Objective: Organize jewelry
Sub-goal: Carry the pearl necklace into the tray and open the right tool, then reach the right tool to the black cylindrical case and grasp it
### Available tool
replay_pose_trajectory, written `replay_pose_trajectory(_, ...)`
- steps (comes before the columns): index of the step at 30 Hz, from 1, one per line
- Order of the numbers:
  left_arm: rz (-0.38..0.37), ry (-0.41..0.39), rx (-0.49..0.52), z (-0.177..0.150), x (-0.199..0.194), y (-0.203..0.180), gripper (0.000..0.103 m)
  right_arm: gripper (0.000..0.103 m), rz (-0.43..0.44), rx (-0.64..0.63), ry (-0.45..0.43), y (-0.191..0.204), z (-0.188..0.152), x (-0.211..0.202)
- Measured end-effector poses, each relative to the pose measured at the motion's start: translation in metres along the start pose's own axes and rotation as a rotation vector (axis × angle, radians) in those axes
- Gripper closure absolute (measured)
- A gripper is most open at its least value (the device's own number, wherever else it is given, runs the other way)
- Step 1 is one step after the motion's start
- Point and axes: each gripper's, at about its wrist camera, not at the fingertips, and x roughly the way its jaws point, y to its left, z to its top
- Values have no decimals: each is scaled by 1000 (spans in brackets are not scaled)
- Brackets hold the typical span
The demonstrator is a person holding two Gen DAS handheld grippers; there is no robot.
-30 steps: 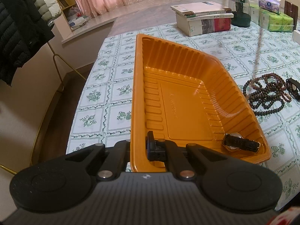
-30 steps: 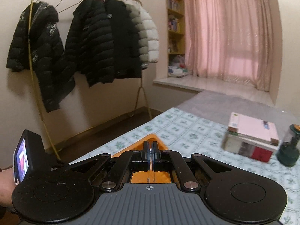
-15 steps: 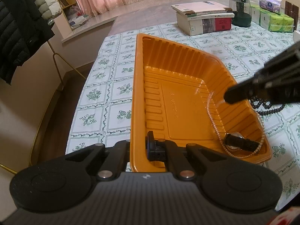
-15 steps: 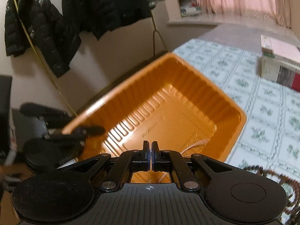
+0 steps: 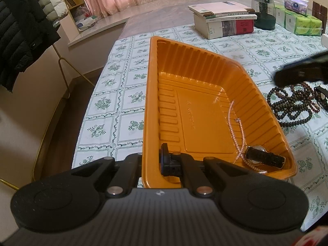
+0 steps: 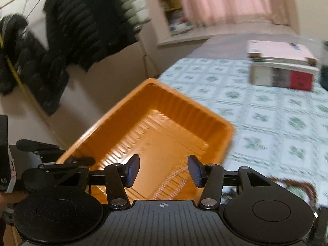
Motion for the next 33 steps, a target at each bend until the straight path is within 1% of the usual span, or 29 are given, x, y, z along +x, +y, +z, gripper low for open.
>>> replay_pose_trajectory(5,0,-1,1,0,0,0,101,51,-131,83,-21,-34,-34,-35)
replay_pose_trajectory(10,1,0,2,0,0,0,101,51,-301,161,-35,-69,-78,-71)
replay_pose_trajectory(14,2,-1,2,1,0,-1,101,51,-419,227,-46,-93,-102,-96)
replay_pose_trajectory(18,5,-1,3,1,0,-1,101,51,-523,255,-60,-110,-119,-115)
replay_pose_trajectory(22,9,2,7,0,-1,-2,101,51,-556,270,-69,-121,-125,-122)
replay_pose_trajectory(26,14,6,11,0,-3,-4,101,51,-579,234,-77,-124,-123,-119)
replay_pose_trajectory(28,15,7,10,0,-3,-4,101,51,-591,235,-86,-127,-122,-117)
replay_pose_trajectory(31,20,11,14,0,-3,-5,100,51,-632,287,-106,-139,-121,-115)
replay_pose_trajectory(33,21,12,15,0,-3,-5,100,51,-637,319,-110,-148,-119,-113)
